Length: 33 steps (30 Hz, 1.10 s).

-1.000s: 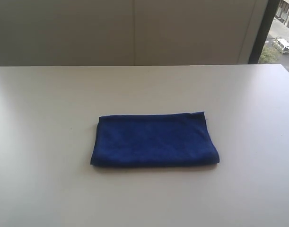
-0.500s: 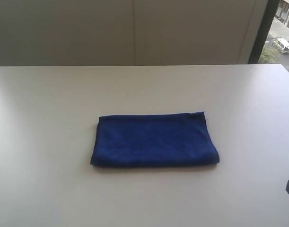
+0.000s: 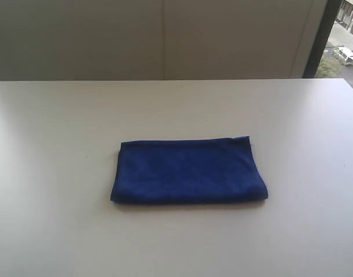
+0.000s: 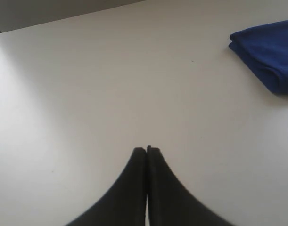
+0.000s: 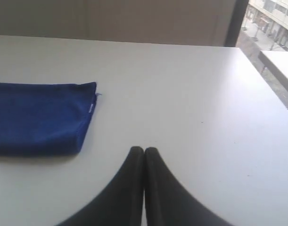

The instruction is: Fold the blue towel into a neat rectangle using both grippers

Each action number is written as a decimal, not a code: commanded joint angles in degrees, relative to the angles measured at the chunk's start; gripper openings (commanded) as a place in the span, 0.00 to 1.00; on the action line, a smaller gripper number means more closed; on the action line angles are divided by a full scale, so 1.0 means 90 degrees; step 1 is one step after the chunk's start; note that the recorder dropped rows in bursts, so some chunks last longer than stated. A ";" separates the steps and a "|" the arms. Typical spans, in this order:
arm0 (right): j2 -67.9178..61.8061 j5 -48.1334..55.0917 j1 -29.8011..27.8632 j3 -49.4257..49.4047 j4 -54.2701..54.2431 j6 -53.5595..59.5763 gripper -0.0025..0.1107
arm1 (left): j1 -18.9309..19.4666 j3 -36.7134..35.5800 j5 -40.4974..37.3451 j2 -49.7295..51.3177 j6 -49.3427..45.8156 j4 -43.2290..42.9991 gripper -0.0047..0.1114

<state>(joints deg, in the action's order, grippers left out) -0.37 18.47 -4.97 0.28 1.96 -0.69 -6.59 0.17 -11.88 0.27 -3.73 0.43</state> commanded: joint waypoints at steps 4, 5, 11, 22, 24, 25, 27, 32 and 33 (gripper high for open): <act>0.0041 -0.0032 -0.0197 -0.0031 0.0003 0.0076 0.02 | -0.0015 -0.0019 0.0025 -0.0030 -0.0016 0.0040 0.04; 0.0041 -0.0032 -0.0197 -0.0031 0.0003 0.0076 0.02 | -0.0015 -0.0019 0.0025 -0.0030 -0.0016 0.0040 0.04; 0.0041 -0.0084 0.0227 -0.0031 0.0017 0.0076 0.02 | -0.0015 -0.0019 0.0025 -0.0030 -0.0016 0.0040 0.04; 0.0041 -0.0059 0.0485 -0.0031 0.0017 0.0076 0.02 | -0.0015 -0.0019 0.0025 -0.0030 -0.0016 0.0040 0.04; 0.0041 -0.0061 0.0485 -0.0031 0.0017 0.0076 0.02 | -0.0015 -0.0019 0.0025 -0.0030 -0.0016 0.0040 0.04; 0.0041 -0.0061 0.0485 -0.0031 0.0003 0.0076 0.02 | -0.0015 -0.0019 0.0025 -0.0030 -0.0016 0.0040 0.04; 0.0041 -0.0061 0.0485 -0.0031 0.0003 0.0076 0.02 | -0.0015 -0.0019 0.0025 -0.0030 -0.0016 0.0040 0.04; 0.0041 -0.0061 0.0485 -0.0031 0.0003 0.0076 0.02 | -0.0015 -0.0019 0.0025 -0.0030 -0.0016 0.0040 0.04; 0.0041 -0.0061 0.0485 -0.0031 0.0003 0.0076 0.02 | -0.0015 -0.0019 0.0025 -0.0030 -0.0016 0.0040 0.04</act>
<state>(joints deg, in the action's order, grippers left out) -0.37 18.46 -0.62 0.28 1.96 -0.47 -6.59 0.17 -11.88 0.27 -3.83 0.43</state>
